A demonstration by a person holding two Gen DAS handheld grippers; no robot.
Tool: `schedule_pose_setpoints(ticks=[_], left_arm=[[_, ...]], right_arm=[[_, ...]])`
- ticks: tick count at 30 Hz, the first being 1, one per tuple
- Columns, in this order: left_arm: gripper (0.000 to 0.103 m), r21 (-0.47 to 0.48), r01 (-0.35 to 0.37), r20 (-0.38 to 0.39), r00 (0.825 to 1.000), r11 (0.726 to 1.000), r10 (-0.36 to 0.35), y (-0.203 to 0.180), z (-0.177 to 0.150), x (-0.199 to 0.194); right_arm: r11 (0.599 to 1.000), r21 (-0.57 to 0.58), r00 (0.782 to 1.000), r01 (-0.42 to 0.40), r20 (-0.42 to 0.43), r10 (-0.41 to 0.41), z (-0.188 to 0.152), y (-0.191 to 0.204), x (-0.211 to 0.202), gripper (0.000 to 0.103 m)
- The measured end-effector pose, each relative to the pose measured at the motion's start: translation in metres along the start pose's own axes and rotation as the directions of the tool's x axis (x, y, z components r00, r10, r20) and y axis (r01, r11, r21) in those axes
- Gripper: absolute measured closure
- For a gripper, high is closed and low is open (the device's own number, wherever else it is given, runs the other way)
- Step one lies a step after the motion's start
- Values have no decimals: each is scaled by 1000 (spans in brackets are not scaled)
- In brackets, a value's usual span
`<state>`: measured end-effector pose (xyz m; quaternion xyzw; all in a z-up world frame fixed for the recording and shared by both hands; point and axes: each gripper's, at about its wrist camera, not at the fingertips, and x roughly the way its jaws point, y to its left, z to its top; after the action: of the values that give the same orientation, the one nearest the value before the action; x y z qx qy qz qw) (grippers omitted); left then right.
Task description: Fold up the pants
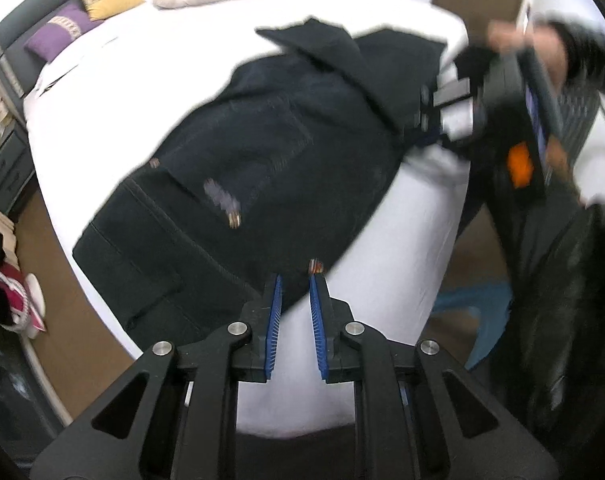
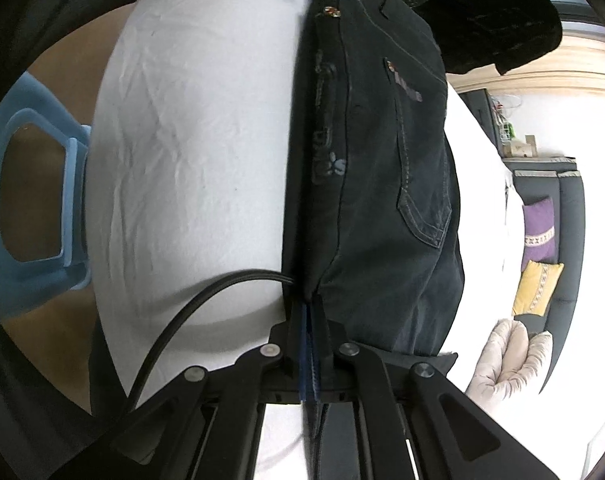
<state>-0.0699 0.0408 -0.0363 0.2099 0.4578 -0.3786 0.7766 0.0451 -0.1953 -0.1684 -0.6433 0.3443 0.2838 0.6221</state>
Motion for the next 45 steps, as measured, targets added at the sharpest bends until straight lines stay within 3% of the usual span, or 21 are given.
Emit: schedule_pose_setpoints(ticks=[5,8,9,11,12,13,15,18,20,21,23,25,27,31,33,36,40,41,42,44,45], left_arm=[[89,-85,9,90,996,996,-2,-4,46,26],[89,-165,28,62,998,986,-18,-3,66,72],[89,-184,14,28,1000,983,-9,-4,68,89],[89,-236,-2,18,1000,972,7,-3,67,109],[89,-272,8,31,1000,962,0,0,67,111],[89,-305,23,34,999,952,-14,4,68,112],[89,-325,37,39,999,945,-26,7,68,113],[89,-340,44,45,999,939,-30,8,68,116],[89,-352,44,49,998,935,-29,10,65,115],[89,-358,44,54,998,933,-27,11,62,116],[89,-373,49,67,997,927,-26,11,56,118],[89,-387,55,79,996,920,-27,12,49,117],[89,-388,46,81,997,921,-16,10,49,118],[89,-386,38,85,996,922,-5,6,44,118],[89,-401,58,94,995,914,-22,11,41,119],[90,-415,85,105,993,906,-45,15,37,118],[90,-424,97,105,993,901,-58,19,37,117],[89,-428,102,107,992,898,-62,19,37,118],[89,-429,104,108,992,897,-64,20,38,118],[89,-431,109,107,992,896,-69,21,38,118],[89,-431,107,105,992,896,-68,22,39,118]], right_arm=[[998,46,999,36,-15,-35,12,3,5,98],[990,116,997,74,-22,-72,15,1,6,95],[986,139,995,94,-26,-91,15,1,5,87],[962,217,986,165,-33,-162,12,-6,-3,56],[952,262,987,161,-15,-163,8,-10,-11,32],[929,340,986,149,15,-164,1,-18,-24,24],[867,488,990,100,42,-137,-15,-35,-41,23],[658,751,995,-53,99,-33,-59,-76,-54,23],[441,885,987,-148,158,15,-97,-110,-55,25],[304,933,981,-193,193,30,-119,-130,-52,26],[90,972,976,-219,218,28,-158,-168,-43,26],[-32,977,977,-210,211,14,-182,-205,-30,26],[-89,983,986,-163,165,9,-196,-237,-9,26],[-134,991,996,-26,37,81,-202,-296,68,26],[-137,989,992,55,-38,124,-198,-310,108,29],[-173,977,977,126,-92,194,-203,-324,167,37],[-306,926,950,221,-133,283,-227,-327,218,38],[-317,923,948,219,-125,292,-230,-327,225,38],[-316,925,944,211,-109,312,-231,-325,233,38],[-267,945,935,189,-90,343,-227,-318,247,43],[-257,949,941,180,-91,325,-227,-316,247,48]])
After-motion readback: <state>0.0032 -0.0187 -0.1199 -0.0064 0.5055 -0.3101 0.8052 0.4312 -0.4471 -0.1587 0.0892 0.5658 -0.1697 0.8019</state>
